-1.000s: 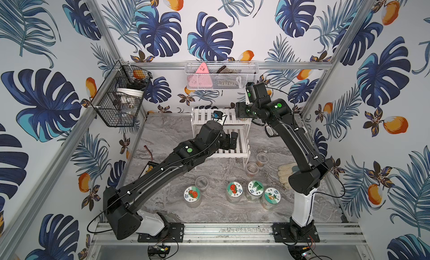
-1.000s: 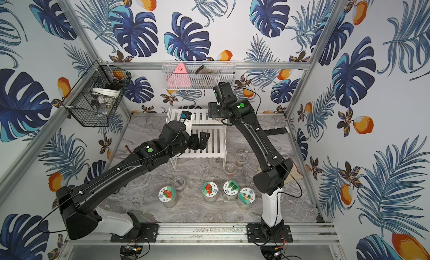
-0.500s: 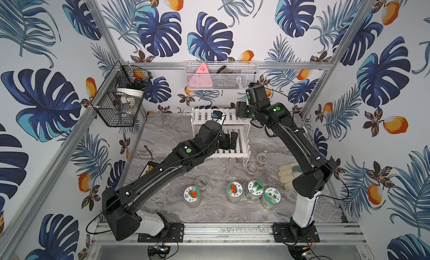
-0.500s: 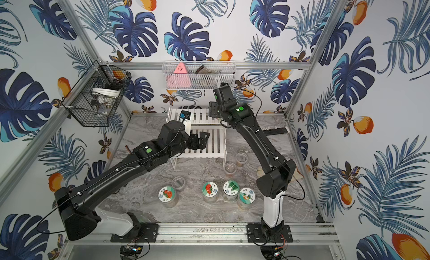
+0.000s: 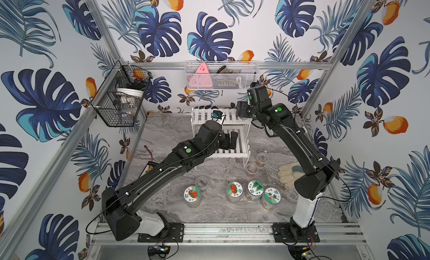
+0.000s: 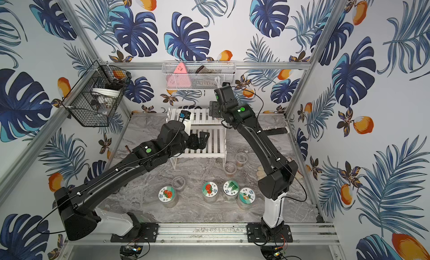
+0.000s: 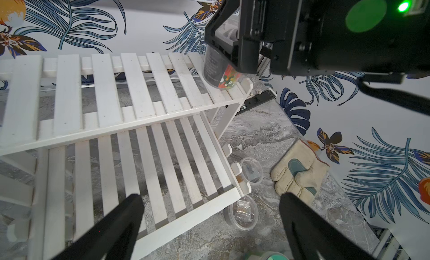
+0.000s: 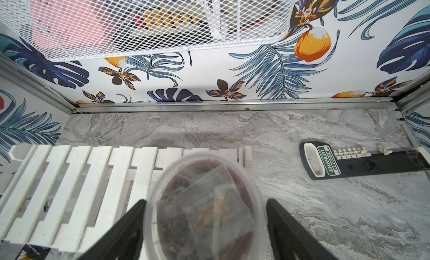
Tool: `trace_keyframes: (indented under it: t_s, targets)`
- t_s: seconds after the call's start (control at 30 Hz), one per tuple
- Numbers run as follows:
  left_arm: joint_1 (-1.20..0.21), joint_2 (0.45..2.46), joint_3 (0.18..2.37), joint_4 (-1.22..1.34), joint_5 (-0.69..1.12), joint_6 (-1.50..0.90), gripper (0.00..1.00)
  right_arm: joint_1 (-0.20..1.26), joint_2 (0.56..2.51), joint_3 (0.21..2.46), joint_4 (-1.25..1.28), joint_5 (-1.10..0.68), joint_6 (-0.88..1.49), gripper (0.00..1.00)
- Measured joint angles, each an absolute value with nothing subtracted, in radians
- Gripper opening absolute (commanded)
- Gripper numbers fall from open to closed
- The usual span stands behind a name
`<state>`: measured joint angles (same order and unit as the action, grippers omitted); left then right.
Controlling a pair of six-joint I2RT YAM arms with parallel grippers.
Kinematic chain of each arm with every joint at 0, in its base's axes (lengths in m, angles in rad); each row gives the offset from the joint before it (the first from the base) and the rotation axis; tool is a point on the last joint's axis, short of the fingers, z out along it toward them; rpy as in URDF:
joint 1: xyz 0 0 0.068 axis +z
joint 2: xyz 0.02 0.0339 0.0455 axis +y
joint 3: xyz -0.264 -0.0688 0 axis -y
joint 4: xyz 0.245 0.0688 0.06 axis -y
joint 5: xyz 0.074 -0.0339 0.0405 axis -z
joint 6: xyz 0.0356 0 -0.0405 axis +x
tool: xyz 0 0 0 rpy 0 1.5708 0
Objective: Place the seed container on the shelf
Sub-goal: Place the seed jar on the shelf.
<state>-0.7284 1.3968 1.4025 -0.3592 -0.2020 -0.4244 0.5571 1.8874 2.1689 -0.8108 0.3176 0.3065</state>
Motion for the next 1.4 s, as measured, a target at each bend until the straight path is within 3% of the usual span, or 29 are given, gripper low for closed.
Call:
trace_keyframes:
  t_s: [0.63, 1.4]
  targets:
    - [-0.728, 1.394, 1.400, -0.360, -0.195, -0.427, 0.99, 0.556, 1.895, 2.157, -0.767, 0.305, 0.307, 0.72]
    - [-0.728, 1.402, 1.400, -0.360, -0.156, -0.426, 0.99, 0.556, 1.835, 2.129, -0.765, 0.297, 0.302, 0.86]
